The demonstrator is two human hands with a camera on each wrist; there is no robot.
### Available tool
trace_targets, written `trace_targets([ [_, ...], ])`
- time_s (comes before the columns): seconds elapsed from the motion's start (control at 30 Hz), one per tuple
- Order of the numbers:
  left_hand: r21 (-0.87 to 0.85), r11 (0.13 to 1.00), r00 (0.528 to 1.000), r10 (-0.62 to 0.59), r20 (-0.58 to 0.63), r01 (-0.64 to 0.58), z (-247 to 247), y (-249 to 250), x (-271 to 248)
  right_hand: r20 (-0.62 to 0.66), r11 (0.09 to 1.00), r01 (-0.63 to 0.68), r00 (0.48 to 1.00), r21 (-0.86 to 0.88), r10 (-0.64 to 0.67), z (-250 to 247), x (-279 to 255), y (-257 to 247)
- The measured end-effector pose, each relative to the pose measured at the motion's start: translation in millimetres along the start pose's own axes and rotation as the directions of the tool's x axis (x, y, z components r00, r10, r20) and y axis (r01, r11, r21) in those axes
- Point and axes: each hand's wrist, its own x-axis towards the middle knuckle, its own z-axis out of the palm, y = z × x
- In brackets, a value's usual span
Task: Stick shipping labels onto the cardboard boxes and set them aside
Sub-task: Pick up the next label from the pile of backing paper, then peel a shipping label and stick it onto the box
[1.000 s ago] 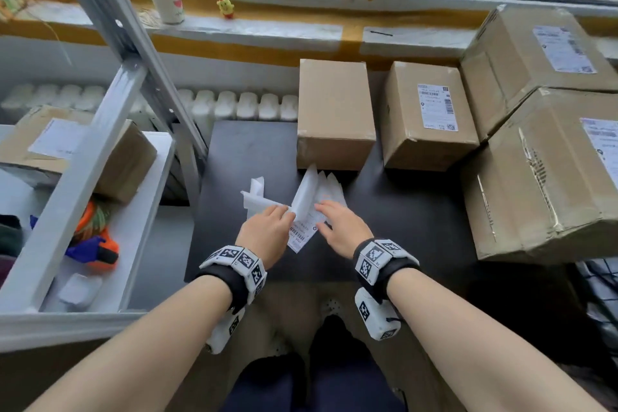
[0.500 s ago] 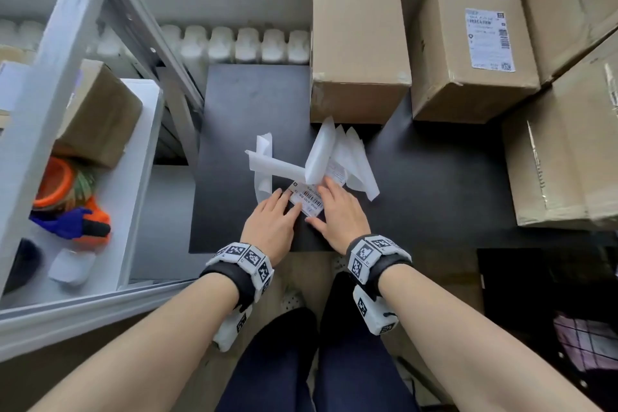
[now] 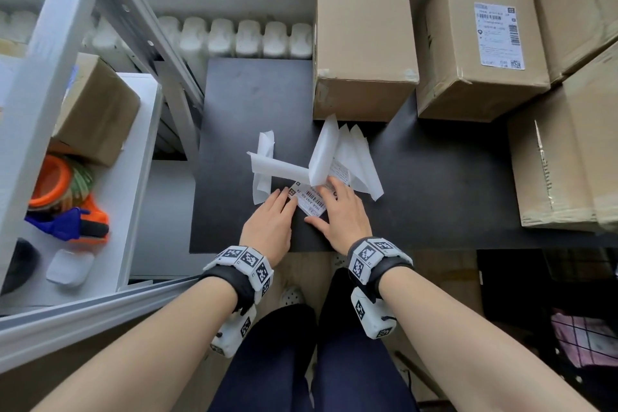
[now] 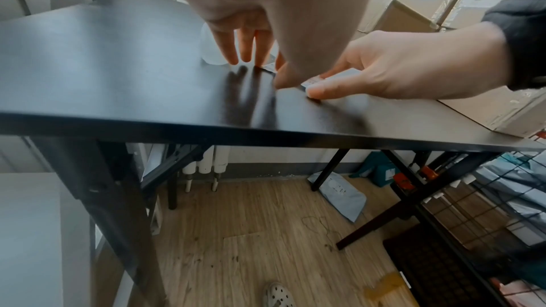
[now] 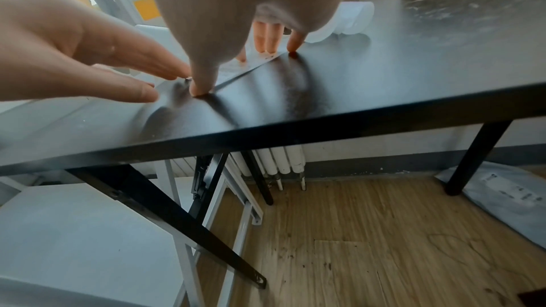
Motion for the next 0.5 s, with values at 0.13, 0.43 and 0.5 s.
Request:
trace_targets([
  [0.13,-0.059,0.998,0.999,-0.01,-0.035,0.008,-6,6,3,-0.034,0.999,0.016,0.999,0.033,-0.015,0,-1,1],
  [0.43,-0.129,0.978,0.986,-0.166,-0.011,0.163,-19,10,22,0.022,0.996,0.077,0.997,0.046,-0.078,-18,-6,-6],
  [0.5,-0.145,0.977,0.986,-0.163,-0.036,0.157,-26,13,23,0.071,0.999,0.046,0.996,0.016,-0.047,-29,-7,-9],
])
